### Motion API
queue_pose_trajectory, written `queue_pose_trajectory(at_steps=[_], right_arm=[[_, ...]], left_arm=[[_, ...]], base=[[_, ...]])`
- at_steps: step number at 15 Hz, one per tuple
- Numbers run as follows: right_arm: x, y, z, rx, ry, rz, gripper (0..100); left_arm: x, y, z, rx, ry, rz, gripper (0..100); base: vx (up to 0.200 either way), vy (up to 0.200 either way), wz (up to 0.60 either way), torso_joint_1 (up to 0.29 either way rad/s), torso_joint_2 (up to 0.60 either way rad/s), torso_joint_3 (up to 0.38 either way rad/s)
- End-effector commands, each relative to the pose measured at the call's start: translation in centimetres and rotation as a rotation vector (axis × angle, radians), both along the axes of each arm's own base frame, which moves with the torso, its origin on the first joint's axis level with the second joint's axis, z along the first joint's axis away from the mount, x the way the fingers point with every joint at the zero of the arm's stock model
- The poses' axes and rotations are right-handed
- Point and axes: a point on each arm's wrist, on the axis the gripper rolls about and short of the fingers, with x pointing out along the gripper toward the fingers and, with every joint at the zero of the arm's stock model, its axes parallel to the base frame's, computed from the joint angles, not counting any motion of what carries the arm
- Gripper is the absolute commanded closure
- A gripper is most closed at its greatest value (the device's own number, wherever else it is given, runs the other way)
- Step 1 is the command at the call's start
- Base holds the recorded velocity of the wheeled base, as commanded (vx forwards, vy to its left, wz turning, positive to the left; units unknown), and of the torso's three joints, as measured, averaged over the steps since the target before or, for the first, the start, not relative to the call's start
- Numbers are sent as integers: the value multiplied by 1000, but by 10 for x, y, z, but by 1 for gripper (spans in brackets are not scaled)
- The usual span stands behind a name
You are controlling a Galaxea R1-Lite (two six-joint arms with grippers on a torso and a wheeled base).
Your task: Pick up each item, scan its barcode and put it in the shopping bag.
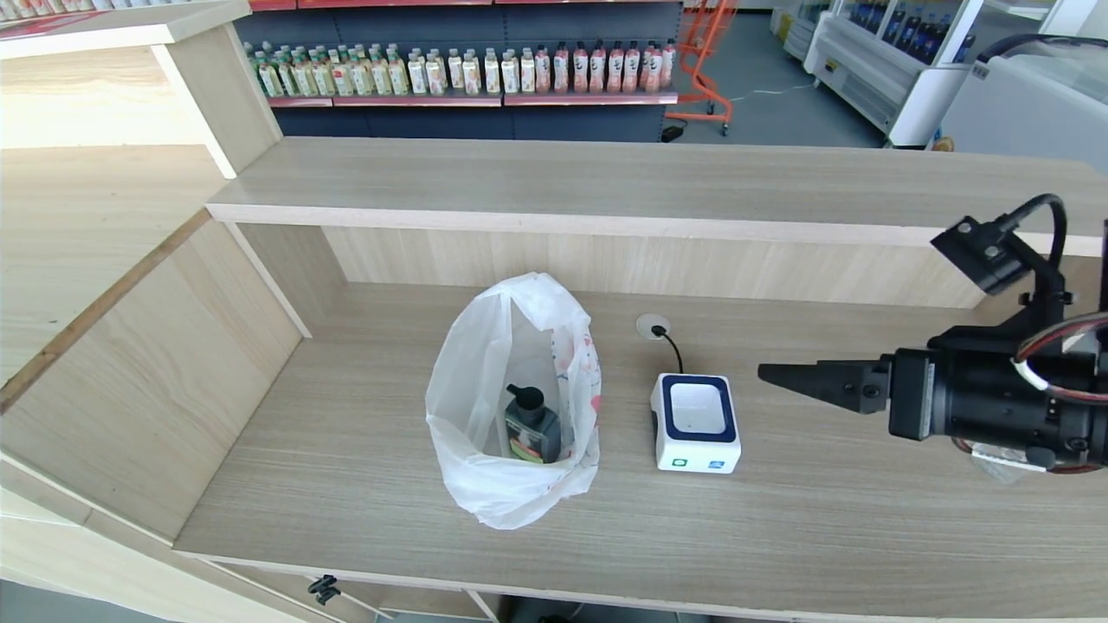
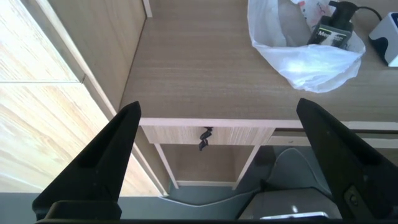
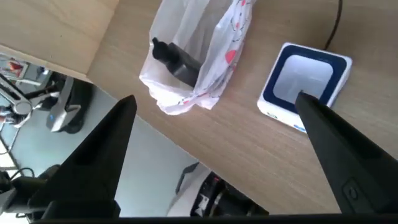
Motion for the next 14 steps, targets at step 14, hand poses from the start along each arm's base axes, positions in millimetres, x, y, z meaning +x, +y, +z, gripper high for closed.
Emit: queue_pose_trajectory(at_steps=[14], right_arm=[[-60,-74,10,-127,-30,-441,0]], left_arm=[[0,0,0,-2,2,0,0]], base=[[-114,-114,0,-1,1,2]])
